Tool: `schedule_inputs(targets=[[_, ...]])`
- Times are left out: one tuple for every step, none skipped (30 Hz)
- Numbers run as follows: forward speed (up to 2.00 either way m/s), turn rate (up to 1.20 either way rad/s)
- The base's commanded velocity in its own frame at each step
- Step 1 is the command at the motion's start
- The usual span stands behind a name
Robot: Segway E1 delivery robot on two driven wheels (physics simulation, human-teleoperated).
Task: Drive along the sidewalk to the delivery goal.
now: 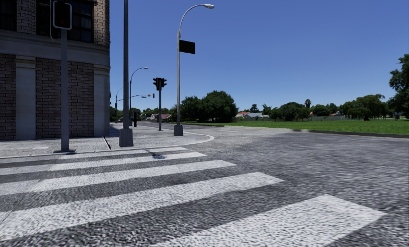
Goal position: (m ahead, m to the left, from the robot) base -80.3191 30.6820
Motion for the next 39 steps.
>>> schedule_inputs(targets=[[0.0, -0.05], [0.0, -0.09], [0.0, -0.17], [0.0, -0.29], [0.0, -0.37], [0.0, -0.39], [0.0, -0.46], [0.0, -0.58], [0.0, -0.58], [0.0, -0.66], [0.0, -0.7], [0.0, -0.71], [0.0, -0.71], [0.0, -0.72], [0.0, -0.72], [0.0, -0.72], [0.0, -0.72], [0.0, -0.72], [0.0, -0.72], [0.0, -0.72], [0.0, -0.72], [0.0, -0.72], [0.0, -0.72], [0.0, -0.72], [0.0, -0.72], [0.0, -0.72], [0.0, -0.72], [0.0, -0.72], [0.0, -0.72], [0.0, -0.72], [0.0, -0.72], [0.0, -0.72], [0.0, -0.72], [0.0, -0.72], [0.0, -0.72], [0.0, -0.72], [0.0, -0.72], [0.0, -0.72], [0.0, -0.72]])
